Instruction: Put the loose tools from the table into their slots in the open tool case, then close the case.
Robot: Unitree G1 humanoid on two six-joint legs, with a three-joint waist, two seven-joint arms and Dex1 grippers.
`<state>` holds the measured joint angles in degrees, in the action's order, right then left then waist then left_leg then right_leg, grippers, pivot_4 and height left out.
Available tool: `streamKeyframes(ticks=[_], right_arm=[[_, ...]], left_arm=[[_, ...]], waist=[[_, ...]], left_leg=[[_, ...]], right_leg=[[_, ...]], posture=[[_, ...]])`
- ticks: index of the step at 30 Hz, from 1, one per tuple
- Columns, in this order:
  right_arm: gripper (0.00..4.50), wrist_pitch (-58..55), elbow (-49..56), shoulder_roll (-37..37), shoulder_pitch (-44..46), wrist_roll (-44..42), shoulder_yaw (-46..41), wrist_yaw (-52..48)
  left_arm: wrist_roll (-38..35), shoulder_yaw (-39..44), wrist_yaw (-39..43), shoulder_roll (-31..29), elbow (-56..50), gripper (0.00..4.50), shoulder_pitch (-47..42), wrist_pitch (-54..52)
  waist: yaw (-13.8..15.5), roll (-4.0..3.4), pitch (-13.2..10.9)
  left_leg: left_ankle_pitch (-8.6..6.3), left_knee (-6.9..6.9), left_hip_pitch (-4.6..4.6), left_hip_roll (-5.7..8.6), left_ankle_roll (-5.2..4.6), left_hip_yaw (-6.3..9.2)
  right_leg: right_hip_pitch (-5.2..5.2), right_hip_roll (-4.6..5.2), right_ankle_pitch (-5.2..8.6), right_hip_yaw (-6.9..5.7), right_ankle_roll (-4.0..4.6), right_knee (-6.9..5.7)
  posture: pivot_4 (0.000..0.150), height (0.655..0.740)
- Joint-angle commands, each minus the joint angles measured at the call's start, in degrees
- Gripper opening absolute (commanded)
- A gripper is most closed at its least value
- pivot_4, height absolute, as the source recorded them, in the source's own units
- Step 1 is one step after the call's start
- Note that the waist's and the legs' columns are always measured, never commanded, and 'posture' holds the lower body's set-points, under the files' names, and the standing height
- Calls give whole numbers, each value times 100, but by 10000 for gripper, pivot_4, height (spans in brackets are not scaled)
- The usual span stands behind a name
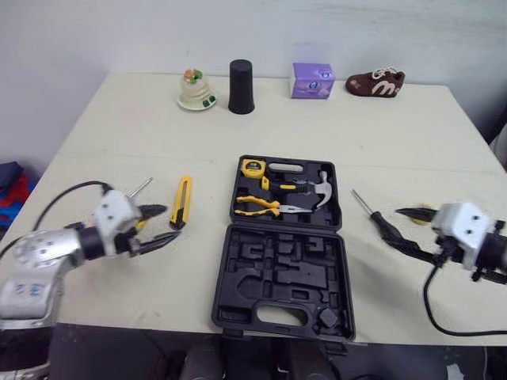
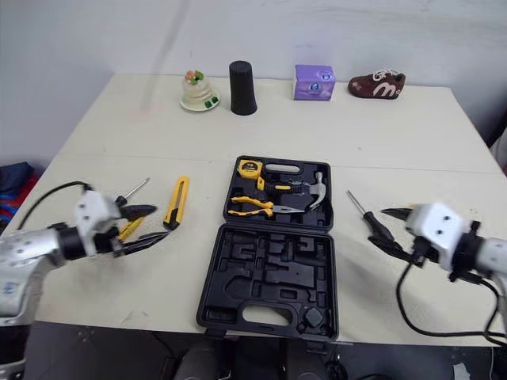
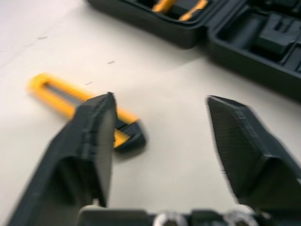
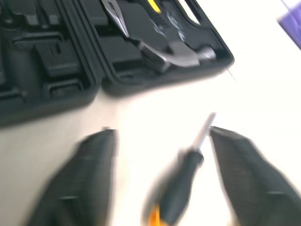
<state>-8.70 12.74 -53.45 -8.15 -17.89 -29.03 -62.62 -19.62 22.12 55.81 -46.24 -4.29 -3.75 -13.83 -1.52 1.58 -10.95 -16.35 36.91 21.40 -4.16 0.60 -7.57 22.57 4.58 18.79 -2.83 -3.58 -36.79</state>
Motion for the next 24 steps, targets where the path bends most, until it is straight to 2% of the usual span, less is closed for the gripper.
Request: streamKeyframes(ticks=[1,6,10,13,18,24], right_arm=[[44561,114,-409,-88,-427,-32,-1066,-30],[44561,1031,-2037,-107,-1037,242,-2145,40],[44561,2239,-3411,-151,-1111,457,-2392,291],[44561,2703,-4392,-303,-1099,525,-2513,620],[44561,3186,-5386,-511,-1096,439,-2523,951],[44561,3354,-5348,-418,-777,128,-2180,754]], left_arm=[[-48,1057,-81,-327,980,44934,213,522],[44,2059,-459,-914,3051,44934,196,1418],[431,2173,-1053,-1371,4493,44934,348,1888],[568,2162,-1412,-1580,5310,44934,517,2061],[491,2050,-1454,-1692,5897,44934,470,2314],[196,1984,-829,-1627,5833,44934,172,2500]], waist=[[-2,0,0],[-6,2,1],[-23,5,3],[-68,4,3],[-147,8,5],[-180,12,8]], left_leg=[[-2,-3,1,1,-1,1],[-10,-21,2,1,-4,-7],[-9,-72,-13,5,-3,-23],[-9,-95,-21,3,3,-36],[-13,-97,-24,-1,14,-59],[-19,-86,-39,-1,48,-64]], right_leg=[[3,1,3,-2,6,1],[7,5,6,-3,11,27],[11,8,9,4,16,47],[20,5,14,10,22,51],[36,1,21,14,22,35],[27,3,6,11,12,24]], posture=[[1500,7400],[1500,7400],[1500,7400],[1500,7400],[1500,7400],[1500,7400]])
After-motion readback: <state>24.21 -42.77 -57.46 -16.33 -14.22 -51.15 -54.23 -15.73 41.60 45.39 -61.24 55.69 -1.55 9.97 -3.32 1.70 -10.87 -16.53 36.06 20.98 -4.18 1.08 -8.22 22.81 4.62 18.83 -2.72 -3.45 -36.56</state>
